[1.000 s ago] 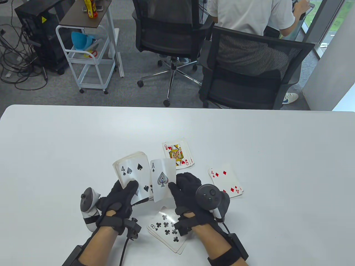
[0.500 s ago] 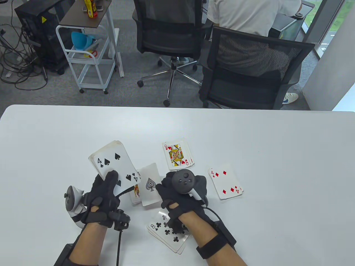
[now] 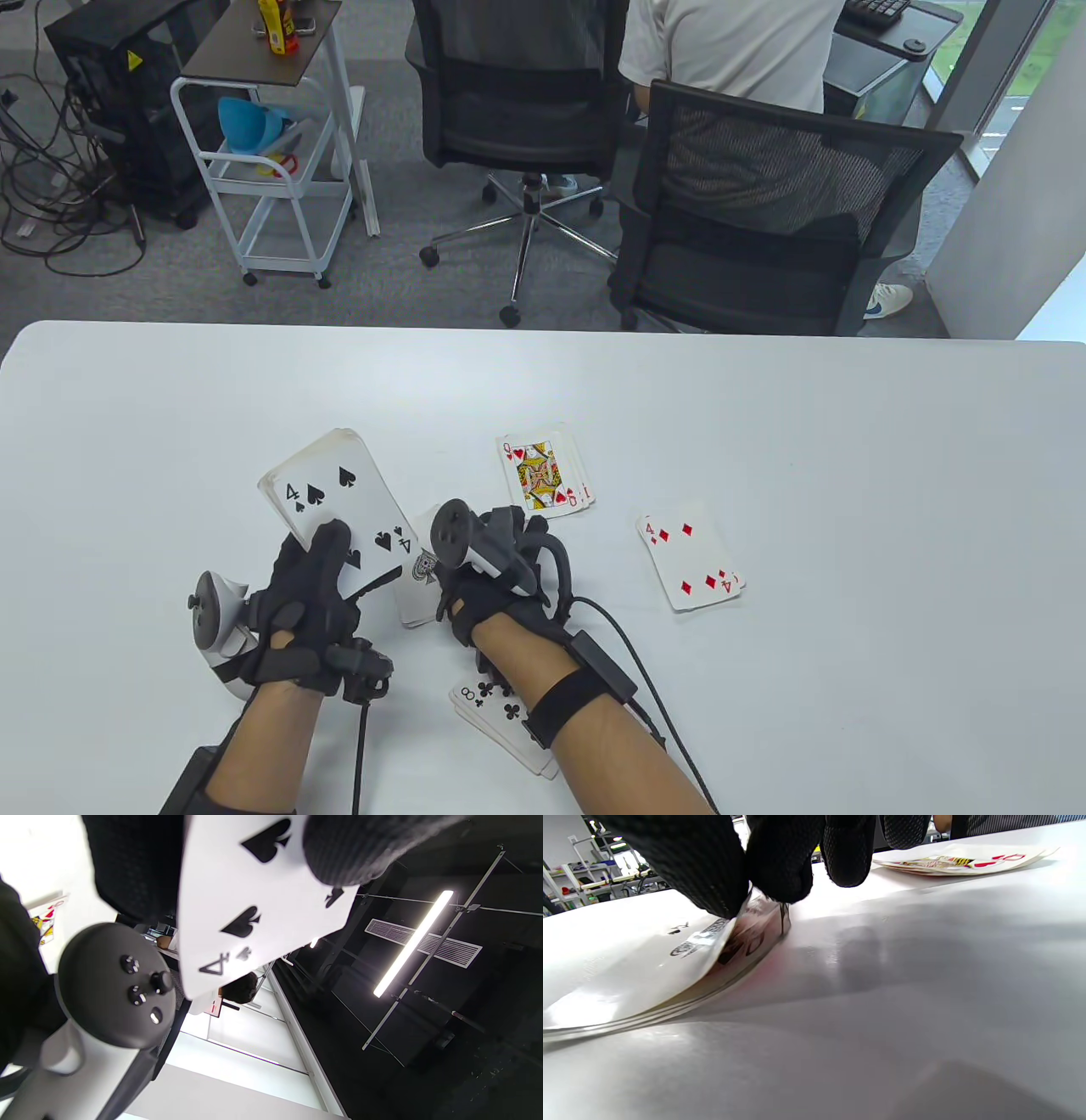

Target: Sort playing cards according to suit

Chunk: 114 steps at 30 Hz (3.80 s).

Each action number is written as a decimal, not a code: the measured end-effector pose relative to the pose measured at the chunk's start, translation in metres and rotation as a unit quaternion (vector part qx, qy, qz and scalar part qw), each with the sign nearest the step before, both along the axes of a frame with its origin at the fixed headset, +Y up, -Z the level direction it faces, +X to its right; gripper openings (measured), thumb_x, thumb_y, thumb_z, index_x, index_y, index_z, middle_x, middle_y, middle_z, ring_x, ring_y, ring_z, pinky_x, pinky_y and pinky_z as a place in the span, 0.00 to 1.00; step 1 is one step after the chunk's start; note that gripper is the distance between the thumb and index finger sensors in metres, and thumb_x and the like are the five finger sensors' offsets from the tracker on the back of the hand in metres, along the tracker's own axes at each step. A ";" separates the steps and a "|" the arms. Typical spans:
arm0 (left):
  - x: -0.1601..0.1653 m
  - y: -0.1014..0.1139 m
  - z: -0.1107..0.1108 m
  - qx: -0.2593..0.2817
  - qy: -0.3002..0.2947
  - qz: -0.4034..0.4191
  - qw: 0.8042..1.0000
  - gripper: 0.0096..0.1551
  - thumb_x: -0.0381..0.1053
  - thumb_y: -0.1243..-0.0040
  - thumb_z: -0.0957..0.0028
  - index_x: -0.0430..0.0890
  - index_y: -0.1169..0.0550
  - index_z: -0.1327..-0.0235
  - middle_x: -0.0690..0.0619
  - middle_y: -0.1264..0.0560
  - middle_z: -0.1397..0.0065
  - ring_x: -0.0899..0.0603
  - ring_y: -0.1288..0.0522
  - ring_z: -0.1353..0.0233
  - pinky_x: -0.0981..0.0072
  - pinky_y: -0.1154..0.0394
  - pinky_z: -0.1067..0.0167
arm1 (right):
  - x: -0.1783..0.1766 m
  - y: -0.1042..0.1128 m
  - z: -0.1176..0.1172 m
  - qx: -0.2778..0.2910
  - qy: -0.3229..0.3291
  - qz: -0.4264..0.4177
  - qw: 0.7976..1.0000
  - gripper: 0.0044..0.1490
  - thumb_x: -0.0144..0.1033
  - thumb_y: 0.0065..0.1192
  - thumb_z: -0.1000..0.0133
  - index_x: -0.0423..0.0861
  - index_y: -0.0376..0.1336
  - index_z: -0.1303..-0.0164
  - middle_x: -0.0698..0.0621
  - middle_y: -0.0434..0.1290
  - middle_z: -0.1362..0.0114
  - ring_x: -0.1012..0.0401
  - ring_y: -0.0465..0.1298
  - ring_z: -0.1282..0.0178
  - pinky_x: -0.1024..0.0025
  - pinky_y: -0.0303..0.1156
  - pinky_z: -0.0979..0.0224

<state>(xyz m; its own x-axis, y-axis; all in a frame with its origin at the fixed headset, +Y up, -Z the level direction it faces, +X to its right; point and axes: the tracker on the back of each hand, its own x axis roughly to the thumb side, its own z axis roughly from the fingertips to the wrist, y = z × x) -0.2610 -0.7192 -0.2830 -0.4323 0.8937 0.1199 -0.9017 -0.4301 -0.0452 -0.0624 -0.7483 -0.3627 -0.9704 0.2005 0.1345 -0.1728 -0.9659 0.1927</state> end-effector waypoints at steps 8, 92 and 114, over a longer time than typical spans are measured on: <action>0.010 -0.005 0.001 -0.011 -0.018 -0.020 1.000 0.34 0.60 0.37 0.43 0.49 0.34 0.27 0.51 0.25 0.29 0.41 0.18 0.35 0.55 0.14 0.47 | 0.046 0.035 0.024 0.046 0.017 -0.134 0.990 0.25 0.51 0.67 0.40 0.41 0.71 0.49 0.36 0.61 0.23 0.35 0.50 0.19 0.27 0.41 0.26; 0.010 -0.004 0.000 0.011 -0.014 -0.011 1.000 0.34 0.61 0.36 0.43 0.49 0.33 0.28 0.51 0.23 0.30 0.41 0.17 0.37 0.57 0.13 0.52 | 0.003 0.008 0.005 -0.037 0.013 -0.058 0.998 0.23 0.44 0.70 0.41 0.37 0.73 0.48 0.36 0.62 0.24 0.35 0.49 0.19 0.27 0.39 0.26; 0.053 -0.021 0.002 -0.021 -0.100 -0.091 0.991 0.35 0.59 0.37 0.43 0.49 0.34 0.27 0.50 0.25 0.28 0.40 0.18 0.35 0.55 0.13 0.49 | 0.121 0.067 0.061 0.185 0.042 -0.424 0.886 0.29 0.52 0.61 0.40 0.38 0.73 0.48 0.37 0.65 0.26 0.35 0.55 0.20 0.29 0.47 0.26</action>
